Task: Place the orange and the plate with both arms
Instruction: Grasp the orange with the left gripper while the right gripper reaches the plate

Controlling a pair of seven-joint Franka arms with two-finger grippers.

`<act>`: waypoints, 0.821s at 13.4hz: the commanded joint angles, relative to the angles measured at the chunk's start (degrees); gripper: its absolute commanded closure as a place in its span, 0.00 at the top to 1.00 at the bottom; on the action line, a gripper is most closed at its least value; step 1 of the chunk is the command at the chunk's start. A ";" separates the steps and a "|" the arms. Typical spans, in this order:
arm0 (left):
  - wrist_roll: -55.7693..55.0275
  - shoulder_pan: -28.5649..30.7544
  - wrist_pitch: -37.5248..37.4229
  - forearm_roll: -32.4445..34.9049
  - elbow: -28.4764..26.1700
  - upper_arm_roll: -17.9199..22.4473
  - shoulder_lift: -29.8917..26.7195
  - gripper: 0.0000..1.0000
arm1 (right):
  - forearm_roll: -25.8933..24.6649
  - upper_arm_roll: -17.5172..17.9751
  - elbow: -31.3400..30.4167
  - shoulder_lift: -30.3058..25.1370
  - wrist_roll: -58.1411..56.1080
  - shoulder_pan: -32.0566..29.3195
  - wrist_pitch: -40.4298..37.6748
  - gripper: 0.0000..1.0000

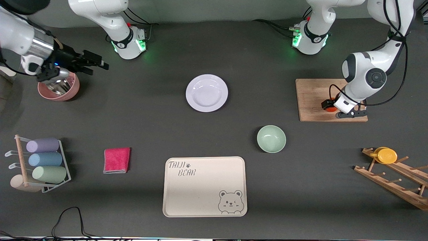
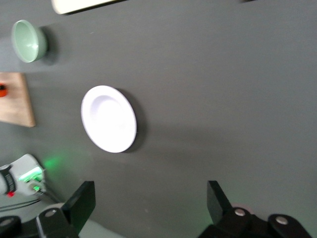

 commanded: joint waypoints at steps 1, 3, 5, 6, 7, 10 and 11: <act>-0.29 0.19 -0.45 0.02 -0.65 -0.20 -1.82 0.00 | 9.64 -0.73 -10.33 -1.88 -7.79 0.30 7.10 1.00; 0.24 0.28 -1.85 -0.07 -0.12 -0.20 -2.69 0.00 | 17.54 -0.64 -15.78 -0.39 -12.79 0.38 11.85 1.00; 0.33 0.19 -7.72 -0.07 1.37 -0.29 -6.63 0.00 | 24.75 -0.73 -18.43 4.25 -22.08 0.38 13.45 1.00; 0.42 0.19 -11.66 0.02 2.68 -0.29 -9.44 0.00 | 28.45 -0.82 -19.32 7.49 -28.05 0.21 13.80 1.00; 0.07 0.19 -17.71 0.02 5.48 -0.29 -12.51 0.00 | 32.83 -0.82 -20.11 10.83 -34.20 0.21 14.33 1.00; -0.20 -0.16 -42.38 0.02 21.00 -0.55 -16.85 0.00 | 43.48 -1.34 -20.91 21.73 -51.17 0.21 14.42 1.00; -0.02 -0.34 -50.12 0.10 27.68 -0.64 -16.77 0.00 | 46.56 -1.61 -20.91 25.16 -56.36 0.29 14.25 1.00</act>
